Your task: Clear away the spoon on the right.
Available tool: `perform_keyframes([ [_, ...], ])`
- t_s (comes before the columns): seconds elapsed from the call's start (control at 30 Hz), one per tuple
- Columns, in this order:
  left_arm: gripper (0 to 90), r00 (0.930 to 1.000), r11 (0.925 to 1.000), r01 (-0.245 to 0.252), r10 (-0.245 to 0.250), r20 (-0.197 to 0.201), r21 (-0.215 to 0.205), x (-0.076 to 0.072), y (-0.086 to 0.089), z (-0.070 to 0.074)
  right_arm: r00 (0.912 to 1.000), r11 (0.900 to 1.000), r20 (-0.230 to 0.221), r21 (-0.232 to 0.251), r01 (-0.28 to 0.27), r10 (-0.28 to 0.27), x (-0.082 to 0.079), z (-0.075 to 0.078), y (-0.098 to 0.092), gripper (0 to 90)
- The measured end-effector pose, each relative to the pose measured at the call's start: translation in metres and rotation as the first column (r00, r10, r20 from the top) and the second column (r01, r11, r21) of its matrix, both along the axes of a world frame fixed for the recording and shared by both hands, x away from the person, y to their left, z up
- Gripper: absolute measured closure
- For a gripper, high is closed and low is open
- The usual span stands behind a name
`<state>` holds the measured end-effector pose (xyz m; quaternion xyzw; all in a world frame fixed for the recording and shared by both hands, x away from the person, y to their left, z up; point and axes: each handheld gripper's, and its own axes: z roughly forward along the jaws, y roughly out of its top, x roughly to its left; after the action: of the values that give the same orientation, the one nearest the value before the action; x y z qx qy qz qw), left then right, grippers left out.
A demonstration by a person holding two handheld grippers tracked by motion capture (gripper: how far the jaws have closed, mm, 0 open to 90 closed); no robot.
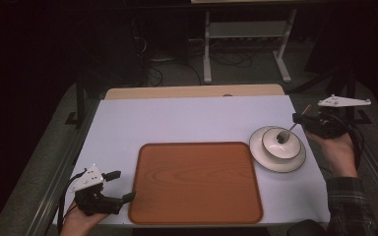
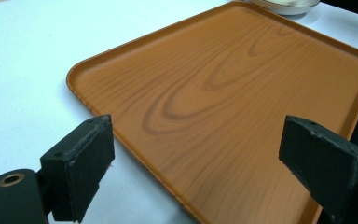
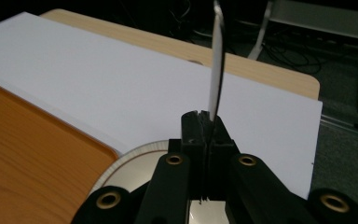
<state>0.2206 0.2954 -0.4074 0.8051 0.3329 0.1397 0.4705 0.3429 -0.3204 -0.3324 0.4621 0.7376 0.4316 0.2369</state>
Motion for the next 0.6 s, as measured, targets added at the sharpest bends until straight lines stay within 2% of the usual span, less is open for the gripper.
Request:
perform_keyframes([
  [0.03,9.6,1.0,1.0,0.0,0.0,0.0,0.0,0.0,0.0,0.0,0.9999,1.0,0.014,0.008,-0.009,0.008,-0.003,0.006,0.001,88.2],
  [0.17,9.6,1.0,1.0,0.001,-0.001,0.0,-0.002,0.0,0.0,0.0,0.9991,0.999,0.026,0.013,-0.035,0.035,-0.006,0.013,0.005,88.3],
  [0.43,9.6,1.0,1.0,0.001,-0.001,-0.002,-0.006,0.001,0.0,0.0,0.9968,0.997,0.031,0.033,-0.075,0.074,-0.009,0.018,0.013,88.2],
  [0.6,9.6,1.0,1.0,0.003,-0.003,0.0,-0.006,0.001,0.0,0.0,0.9916,0.991,0.036,0.05,-0.126,0.124,-0.011,0.022,0.023,88.2],
])
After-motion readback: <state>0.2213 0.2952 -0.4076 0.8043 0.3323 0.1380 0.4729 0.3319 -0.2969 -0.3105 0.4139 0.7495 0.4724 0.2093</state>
